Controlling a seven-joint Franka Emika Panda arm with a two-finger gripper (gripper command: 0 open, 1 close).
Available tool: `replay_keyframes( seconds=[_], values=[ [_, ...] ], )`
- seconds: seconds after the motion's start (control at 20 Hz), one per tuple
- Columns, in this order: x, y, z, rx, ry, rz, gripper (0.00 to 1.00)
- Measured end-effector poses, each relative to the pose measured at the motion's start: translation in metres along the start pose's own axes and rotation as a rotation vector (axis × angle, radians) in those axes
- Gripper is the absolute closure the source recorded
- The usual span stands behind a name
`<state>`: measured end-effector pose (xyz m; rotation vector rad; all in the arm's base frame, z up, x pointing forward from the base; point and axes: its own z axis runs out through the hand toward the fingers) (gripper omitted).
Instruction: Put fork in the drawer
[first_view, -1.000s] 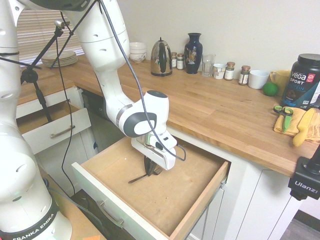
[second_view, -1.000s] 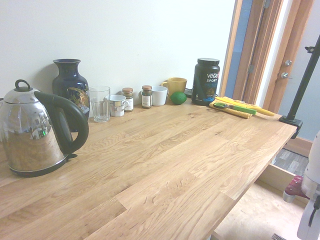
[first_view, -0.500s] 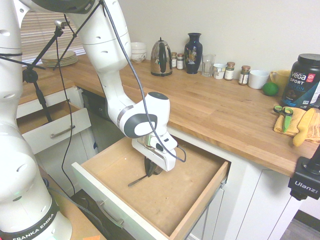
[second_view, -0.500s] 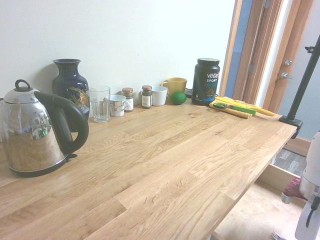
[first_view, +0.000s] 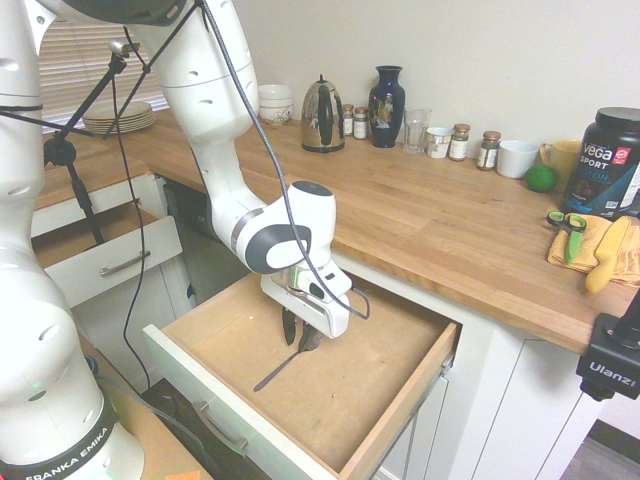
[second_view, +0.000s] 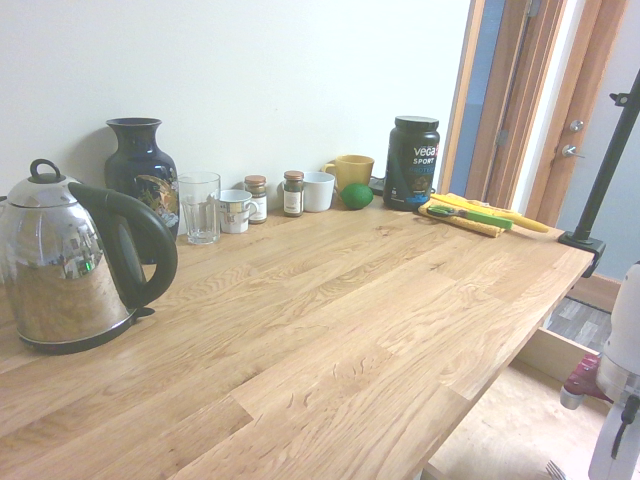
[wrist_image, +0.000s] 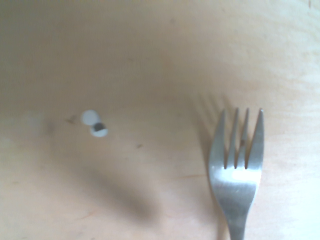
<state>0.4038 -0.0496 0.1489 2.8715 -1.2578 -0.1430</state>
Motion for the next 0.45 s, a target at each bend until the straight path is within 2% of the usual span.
replay_keyframes(
  seconds=[0.45],
  values=[
    [-0.014,-0.005,-0.068,0.030,0.063,-0.005,0.00]
  ],
)
